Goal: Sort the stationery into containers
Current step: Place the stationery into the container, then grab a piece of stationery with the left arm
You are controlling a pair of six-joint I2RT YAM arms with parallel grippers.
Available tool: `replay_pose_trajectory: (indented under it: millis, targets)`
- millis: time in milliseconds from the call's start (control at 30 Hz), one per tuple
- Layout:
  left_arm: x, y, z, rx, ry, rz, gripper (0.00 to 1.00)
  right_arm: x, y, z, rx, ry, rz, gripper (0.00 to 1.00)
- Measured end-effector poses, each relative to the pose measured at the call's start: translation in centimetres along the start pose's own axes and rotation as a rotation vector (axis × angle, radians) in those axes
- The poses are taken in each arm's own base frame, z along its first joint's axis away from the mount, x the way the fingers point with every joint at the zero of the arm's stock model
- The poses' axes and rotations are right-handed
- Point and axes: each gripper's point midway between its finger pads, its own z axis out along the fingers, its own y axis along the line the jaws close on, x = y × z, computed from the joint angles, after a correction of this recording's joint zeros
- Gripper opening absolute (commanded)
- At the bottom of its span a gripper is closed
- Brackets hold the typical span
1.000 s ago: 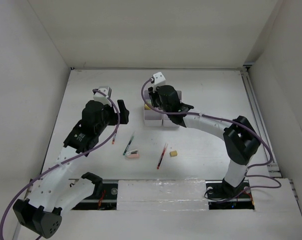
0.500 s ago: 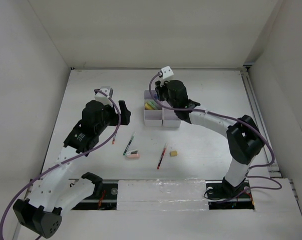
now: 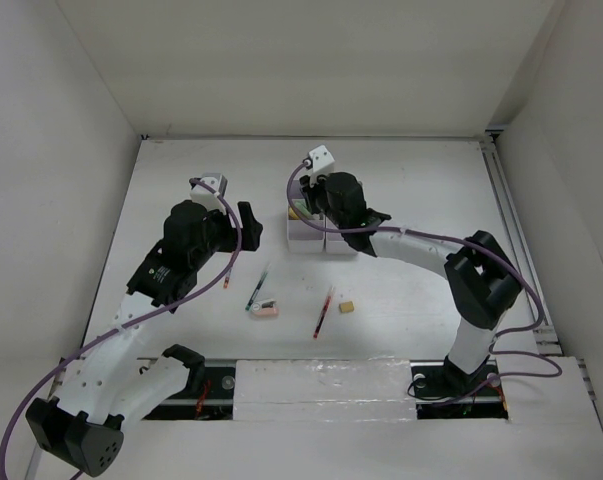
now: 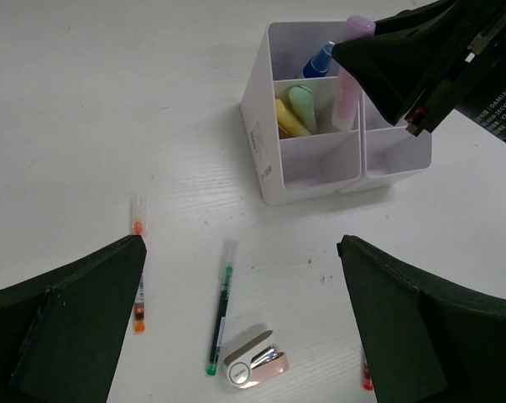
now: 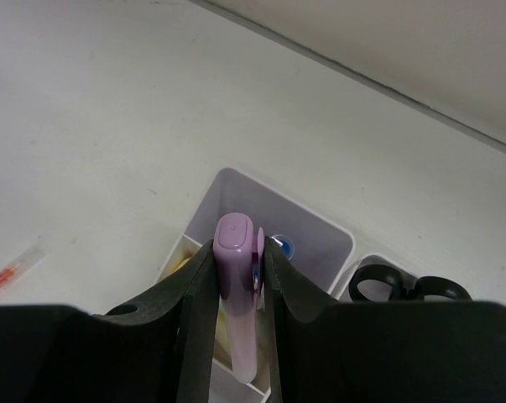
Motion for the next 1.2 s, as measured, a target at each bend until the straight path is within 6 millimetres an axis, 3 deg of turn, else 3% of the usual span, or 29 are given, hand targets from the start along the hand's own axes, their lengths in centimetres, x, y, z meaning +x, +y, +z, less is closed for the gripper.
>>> replay_pose_trajectory:
  millis: [100, 233, 367, 500, 667, 733, 833, 933, 1067, 1200]
  targets:
    - [0.0, 0.0, 0.0, 0.002, 0.001, 0.0, 1.0, 0.0, 0.0, 0.0, 0.003, -0.002, 0.0, 0.07]
    - [0.0, -0.1, 0.0, 0.007, 0.002, 0.0, 1.0, 0.1, -0.2, 0.1, 0.014, -0.006, 0.001, 0.19]
    - [0.1, -0.2, 0.0, 0.01, 0.003, 0.0, 1.0, 0.8, -0.4, 0.0, 0.032, 0.001, 0.005, 0.54]
    - [0.1, -0.2, 0.0, 0.013, 0.004, 0.005, 1.0, 2.3, -0.5, -0.3, 0.04, 0.022, 0.001, 0.67]
    - [0.1, -0.3, 0.0, 0.02, 0.006, 0.008, 1.0, 3.9, 0.1, -1.1, 0.033, 0.043, -0.002, 0.77]
    - [0.1, -0.3, 0.0, 0.017, 0.006, 0.008, 1.0, 3.9, 0.8, -2.1, 0.016, 0.041, 0.003, 0.91]
    - [0.2, 0.1, 0.1, -0.001, 0.004, 0.007, 1.0, 1.7, 2.1, -4.0, -0.013, -0.007, 0.018, 1.0]
    - [0.4, 0.4, 0.2, -0.019, 0.009, 0.002, 1.0, -3.1, 3.4, -6.9, -0.034, -0.112, 0.059, 1.0]
    - [0.8, 1.1, 0.8, -0.062, 0.023, -0.018, 1.0, -8.7, 3.3, -10.7, -0.004, -0.232, 0.163, 1.0]
    - [1.5, 2.8, 1.6, -0.168, 0.043, -0.061, 1.0, -10.4, 2.1, -13.6, 0.027, -0.253, 0.238, 1.0]
